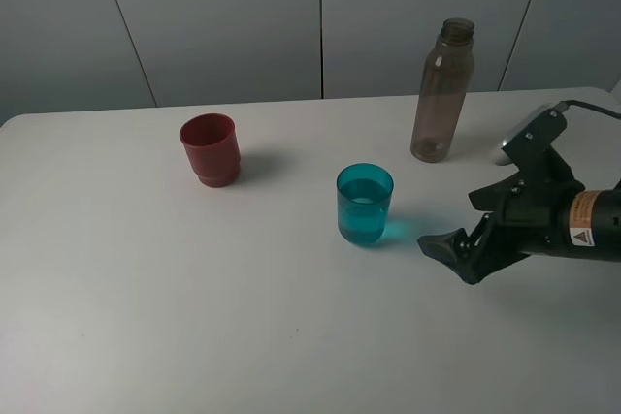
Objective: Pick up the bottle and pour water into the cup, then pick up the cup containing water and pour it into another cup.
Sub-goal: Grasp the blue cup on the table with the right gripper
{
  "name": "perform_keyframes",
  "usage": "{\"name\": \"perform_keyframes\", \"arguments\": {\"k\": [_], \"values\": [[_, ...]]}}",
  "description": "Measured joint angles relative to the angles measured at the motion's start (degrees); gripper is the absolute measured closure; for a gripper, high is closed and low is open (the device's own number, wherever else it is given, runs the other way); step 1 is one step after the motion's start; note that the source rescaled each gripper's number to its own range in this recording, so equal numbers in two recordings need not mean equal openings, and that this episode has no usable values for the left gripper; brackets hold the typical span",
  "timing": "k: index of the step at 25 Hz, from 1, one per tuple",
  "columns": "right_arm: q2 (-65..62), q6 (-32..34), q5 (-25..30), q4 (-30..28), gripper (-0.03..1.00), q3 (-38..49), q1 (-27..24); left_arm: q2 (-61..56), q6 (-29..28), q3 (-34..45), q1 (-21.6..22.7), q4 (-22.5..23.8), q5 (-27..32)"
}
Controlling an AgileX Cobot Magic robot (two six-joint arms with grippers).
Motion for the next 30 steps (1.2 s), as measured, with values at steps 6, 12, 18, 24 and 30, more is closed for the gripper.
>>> {"name": "perform_keyframes", "arguments": {"k": [6,12,18,24,30], "values": [[7.48,-3.45,-10.45,-2.71,-0.03,0.00,0.00,0.00,0.23,0.00,0.00,0.00,0.00],[14.46,-11.32,-11.77,-2.19,-0.03,-0.63,0.00,0.00,0.23,0.00,0.00,0.00,0.00],[17.81,-14.08,-12.95,-2.19,-0.03,-3.71,0.00,0.00,0.13,0.00,0.00,0.00,0.00],[19.77,-15.30,-18.53,-2.19,-0.03,-5.62,0.00,0.00,0.13,0.00,0.00,0.00,0.00],[21.33,-15.56,-19.78,-2.07,-0.03,-8.25,0.96,0.00,0.13,0.00,0.00,0.00,0.00]]}}
